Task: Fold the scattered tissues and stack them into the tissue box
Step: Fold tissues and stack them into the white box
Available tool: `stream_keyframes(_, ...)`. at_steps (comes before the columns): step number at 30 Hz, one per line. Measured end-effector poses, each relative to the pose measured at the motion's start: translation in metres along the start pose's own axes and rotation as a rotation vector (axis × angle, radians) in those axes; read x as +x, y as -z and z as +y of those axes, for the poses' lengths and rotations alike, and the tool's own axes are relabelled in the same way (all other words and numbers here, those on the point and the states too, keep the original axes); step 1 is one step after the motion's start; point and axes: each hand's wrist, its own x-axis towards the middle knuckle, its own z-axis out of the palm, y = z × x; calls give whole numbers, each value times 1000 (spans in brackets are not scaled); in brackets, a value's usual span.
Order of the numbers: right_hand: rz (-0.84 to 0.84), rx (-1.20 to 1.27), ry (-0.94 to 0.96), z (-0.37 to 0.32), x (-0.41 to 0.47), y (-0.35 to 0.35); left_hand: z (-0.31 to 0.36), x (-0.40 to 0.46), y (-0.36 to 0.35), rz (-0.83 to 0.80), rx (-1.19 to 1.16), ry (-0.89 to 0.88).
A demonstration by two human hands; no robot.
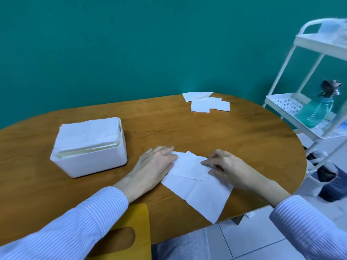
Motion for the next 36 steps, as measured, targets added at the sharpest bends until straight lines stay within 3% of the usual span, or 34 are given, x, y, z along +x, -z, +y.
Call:
stream_keyframes(3,18,56,-16,-4,-6,-1,23,-17,3,84,-130,-15)
stream_keyframes(6,61,103,-67,-6,-11,-5,44,-29,-4,0,-175,4)
stream_keyframes(21,65,121,-60,-17,-13,-4,18,-31,-2,3,-231,15)
stream_keyframes(30,167,142,-18,-35,-24,50,19,-20,53,107,-229,-84)
stream_keyframes(36,77,209,-57,-57,-50,62,21,-26,75,123,-202,-182)
